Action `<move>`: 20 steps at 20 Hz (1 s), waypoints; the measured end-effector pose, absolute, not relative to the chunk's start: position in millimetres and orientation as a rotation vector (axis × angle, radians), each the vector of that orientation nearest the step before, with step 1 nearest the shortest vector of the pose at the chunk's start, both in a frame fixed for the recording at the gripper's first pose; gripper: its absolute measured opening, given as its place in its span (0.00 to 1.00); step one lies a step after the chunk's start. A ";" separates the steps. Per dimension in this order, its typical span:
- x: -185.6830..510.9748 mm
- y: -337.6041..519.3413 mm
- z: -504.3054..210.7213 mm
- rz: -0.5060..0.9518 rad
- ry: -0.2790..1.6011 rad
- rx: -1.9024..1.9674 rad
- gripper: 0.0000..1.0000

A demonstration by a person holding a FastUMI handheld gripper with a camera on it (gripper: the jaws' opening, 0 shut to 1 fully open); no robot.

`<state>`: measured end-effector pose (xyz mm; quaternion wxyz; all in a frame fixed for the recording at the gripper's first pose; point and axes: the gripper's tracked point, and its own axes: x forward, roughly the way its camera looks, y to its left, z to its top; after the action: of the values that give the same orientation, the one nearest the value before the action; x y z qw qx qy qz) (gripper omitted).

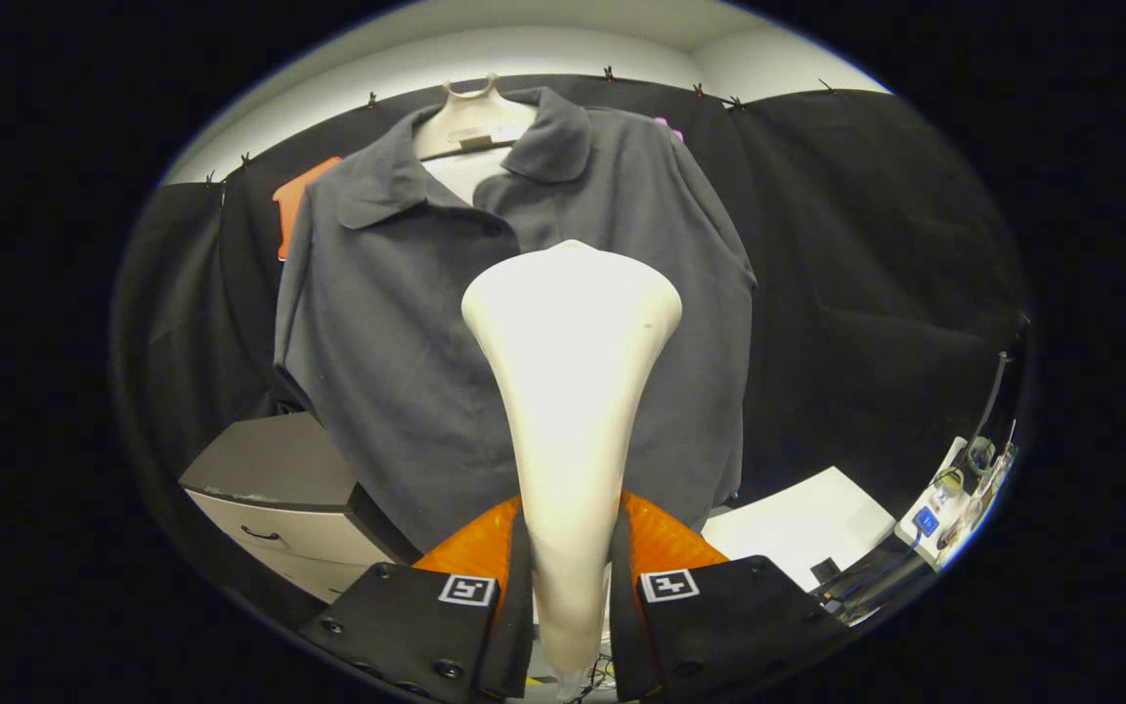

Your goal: Iron the clothes twice with a garment steamer, once on the left side and once on the right side.

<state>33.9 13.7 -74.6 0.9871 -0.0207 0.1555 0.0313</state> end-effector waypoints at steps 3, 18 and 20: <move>39.0 28.8 -53.0 0.077 0.252 -0.051 0.40; 26.3 62.8 -23.7 0.124 0.177 0.009 0.40; 30.7 63.8 -26.8 0.123 0.187 0.013 0.40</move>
<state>30.7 63.8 -26.8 0.9937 0.0065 0.0934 0.0614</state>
